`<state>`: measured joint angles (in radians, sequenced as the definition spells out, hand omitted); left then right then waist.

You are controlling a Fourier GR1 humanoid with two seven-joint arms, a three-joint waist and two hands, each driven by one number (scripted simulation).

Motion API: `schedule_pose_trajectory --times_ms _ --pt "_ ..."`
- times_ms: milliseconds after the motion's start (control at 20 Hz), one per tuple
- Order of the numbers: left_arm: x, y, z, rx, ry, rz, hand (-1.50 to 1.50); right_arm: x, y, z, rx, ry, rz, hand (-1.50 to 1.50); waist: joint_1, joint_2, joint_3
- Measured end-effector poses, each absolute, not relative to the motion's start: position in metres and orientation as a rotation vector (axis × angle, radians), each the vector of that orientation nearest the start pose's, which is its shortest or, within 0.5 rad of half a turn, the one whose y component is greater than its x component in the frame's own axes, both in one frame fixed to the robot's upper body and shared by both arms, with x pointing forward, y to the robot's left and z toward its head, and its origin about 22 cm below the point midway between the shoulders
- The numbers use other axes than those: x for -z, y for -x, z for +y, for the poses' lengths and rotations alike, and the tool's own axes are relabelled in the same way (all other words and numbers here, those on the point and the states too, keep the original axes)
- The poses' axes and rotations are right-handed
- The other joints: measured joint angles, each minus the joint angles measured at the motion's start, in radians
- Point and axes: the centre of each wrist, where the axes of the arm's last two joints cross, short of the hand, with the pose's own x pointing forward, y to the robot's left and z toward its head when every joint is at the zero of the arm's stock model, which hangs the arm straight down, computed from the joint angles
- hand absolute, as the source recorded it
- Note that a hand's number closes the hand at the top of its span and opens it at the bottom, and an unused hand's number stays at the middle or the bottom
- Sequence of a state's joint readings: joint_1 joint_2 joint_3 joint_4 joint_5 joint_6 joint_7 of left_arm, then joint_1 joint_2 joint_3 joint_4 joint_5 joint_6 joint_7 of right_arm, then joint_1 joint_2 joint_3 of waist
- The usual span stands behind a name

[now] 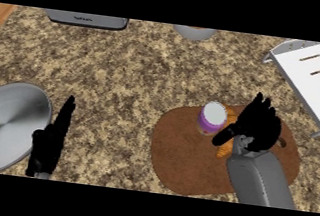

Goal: Pick the croissant from the cutting board and place it in the tiered basket

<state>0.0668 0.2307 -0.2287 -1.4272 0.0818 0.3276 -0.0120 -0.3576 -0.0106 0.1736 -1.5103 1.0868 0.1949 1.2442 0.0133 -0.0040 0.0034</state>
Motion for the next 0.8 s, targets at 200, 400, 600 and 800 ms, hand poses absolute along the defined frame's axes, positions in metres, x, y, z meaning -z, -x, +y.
schedule_pose_trajectory --times_ms 200,400,600,800 --pt "0.045 -0.213 0.246 0.042 -0.257 -1.366 0.0 -0.072 -0.313 -0.149 -0.506 1.088 -0.563 -1.5 -0.001 0.0 0.0" --pt "0.045 -0.214 0.243 0.034 -0.26 -1.364 0.0 -0.069 -0.319 -0.151 -0.514 1.061 -0.535 -1.5 -0.001 -0.001 0.0" --pt "0.044 -0.215 0.243 0.03 -0.25 -1.359 0.0 -0.06 -0.322 -0.155 -0.508 1.032 -0.498 -1.5 -0.001 0.0 0.0" --pt "0.045 -0.213 0.242 0.029 -0.254 -1.359 0.0 -0.052 -0.317 -0.157 -0.511 1.009 -0.48 -1.5 -0.006 -0.002 0.001"
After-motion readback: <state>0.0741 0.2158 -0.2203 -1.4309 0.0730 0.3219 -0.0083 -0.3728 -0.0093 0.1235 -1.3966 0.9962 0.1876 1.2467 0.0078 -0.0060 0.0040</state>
